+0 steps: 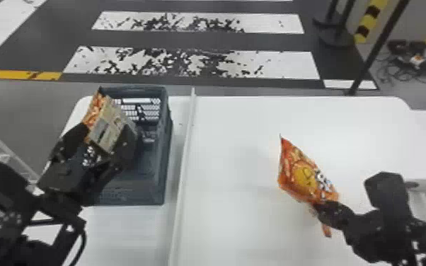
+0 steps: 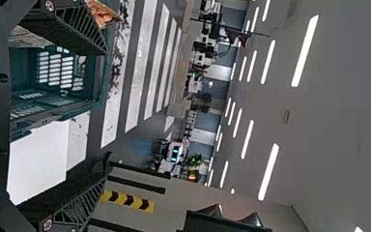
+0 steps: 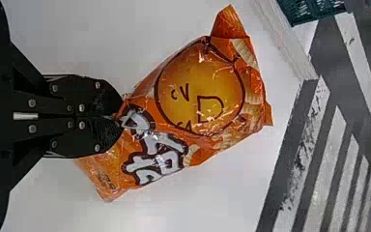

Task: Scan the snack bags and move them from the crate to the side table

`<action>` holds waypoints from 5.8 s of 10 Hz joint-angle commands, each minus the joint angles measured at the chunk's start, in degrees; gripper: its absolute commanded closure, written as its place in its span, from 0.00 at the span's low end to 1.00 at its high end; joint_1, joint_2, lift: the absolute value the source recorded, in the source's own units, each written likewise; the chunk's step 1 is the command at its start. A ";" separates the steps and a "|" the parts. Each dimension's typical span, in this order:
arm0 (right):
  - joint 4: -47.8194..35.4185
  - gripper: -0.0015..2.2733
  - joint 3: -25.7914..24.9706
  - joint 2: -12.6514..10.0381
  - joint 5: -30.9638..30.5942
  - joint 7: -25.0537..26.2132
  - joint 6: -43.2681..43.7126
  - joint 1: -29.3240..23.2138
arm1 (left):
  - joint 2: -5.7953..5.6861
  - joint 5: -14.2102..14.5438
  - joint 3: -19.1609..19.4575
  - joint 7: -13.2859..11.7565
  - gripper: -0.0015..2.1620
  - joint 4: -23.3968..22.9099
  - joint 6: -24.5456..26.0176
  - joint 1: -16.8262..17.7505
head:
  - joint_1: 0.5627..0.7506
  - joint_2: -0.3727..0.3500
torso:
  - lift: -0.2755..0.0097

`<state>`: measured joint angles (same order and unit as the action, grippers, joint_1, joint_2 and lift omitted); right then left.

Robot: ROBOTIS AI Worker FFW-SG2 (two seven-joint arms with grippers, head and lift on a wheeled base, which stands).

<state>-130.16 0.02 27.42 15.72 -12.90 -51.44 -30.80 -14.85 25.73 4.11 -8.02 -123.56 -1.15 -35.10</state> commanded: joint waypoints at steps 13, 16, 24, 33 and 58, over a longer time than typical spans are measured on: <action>23.29 0.99 -30.96 -14.77 49.32 -0.90 -35.89 13.58 | 0.79 0.28 0.55 -2.71 0.05 -2.47 5.51 -0.41 | 0.70 0.56 | 0.66; 29.44 0.89 -32.19 -10.46 48.62 3.14 -35.54 16.92 | 0.79 0.28 0.55 -2.80 0.05 -2.65 6.04 -0.50 | 0.70 0.48 | 0.66; 23.20 0.03 -31.13 -6.07 31.39 -11.97 -1.61 10.15 | 0.70 0.11 0.64 -3.15 0.05 -2.83 6.04 -0.94 | 0.70 0.21 | 0.66; 11.69 0.90 -16.80 -17.14 21.46 -20.59 -2.31 4.61 | 1.50 -1.39 -0.77 -3.15 0.05 -2.04 5.86 -0.85 | 0.70 0.52 | 0.66; 24.43 0.91 -16.10 -9.67 12.05 -13.03 9.11 12.87 | 2.29 -2.00 -0.95 -4.55 0.05 -3.00 5.34 -2.87 | 0.70 0.34 | 0.66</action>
<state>-106.24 -16.09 17.66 27.75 -25.92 -42.86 -17.73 -12.69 23.81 3.09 -12.57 -126.55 4.26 -37.95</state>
